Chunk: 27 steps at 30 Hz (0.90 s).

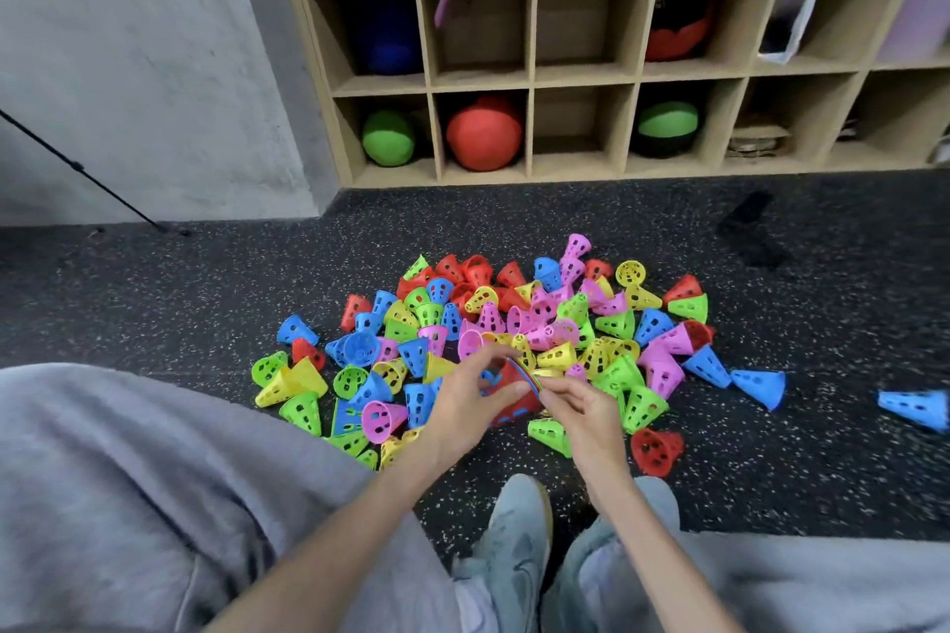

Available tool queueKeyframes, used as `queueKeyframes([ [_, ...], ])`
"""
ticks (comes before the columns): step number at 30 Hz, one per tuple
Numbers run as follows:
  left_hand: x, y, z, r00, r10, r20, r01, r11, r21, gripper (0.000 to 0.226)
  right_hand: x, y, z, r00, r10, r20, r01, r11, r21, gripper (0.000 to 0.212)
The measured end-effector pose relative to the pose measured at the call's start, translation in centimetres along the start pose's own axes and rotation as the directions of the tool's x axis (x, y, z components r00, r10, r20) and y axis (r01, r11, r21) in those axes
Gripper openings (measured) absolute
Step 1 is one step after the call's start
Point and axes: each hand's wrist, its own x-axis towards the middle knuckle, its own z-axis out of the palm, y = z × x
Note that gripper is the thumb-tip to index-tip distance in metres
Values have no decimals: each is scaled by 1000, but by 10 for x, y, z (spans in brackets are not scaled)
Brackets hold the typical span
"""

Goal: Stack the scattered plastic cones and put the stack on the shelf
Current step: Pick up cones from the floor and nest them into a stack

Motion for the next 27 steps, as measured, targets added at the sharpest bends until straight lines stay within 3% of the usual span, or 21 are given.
queueKeyframes([
  [5, 30, -12, 37, 999, 42, 7, -42, 999, 14, 31, 25, 11, -34, 1000, 6, -16, -7, 998, -64, 24],
  [9, 48, -25, 55, 1000, -5, 9, 5, 1000, -26, 32, 52, 25, -50, 999, 40, 6, -39, 991, -126, 24],
  [14, 59, -53, 65, 998, -46, -42, 45, 999, -14, 36, 91, 41, -60, 990, 86, 115, -54, 965, -258, 36],
  [17, 57, -74, 70, 991, -105, -88, 102, 994, -39, 35, 117, 50, -82, 975, 132, 177, -52, 917, -397, 31],
  [24, 39, -116, 87, 964, -246, -105, 240, 968, -73, 33, 134, 114, -155, 974, 221, -39, -194, 741, -643, 32],
  [27, 34, -124, 97, 958, -274, -84, 267, 960, -82, 31, 132, 140, -156, 974, 214, -76, -213, 747, -630, 36],
])
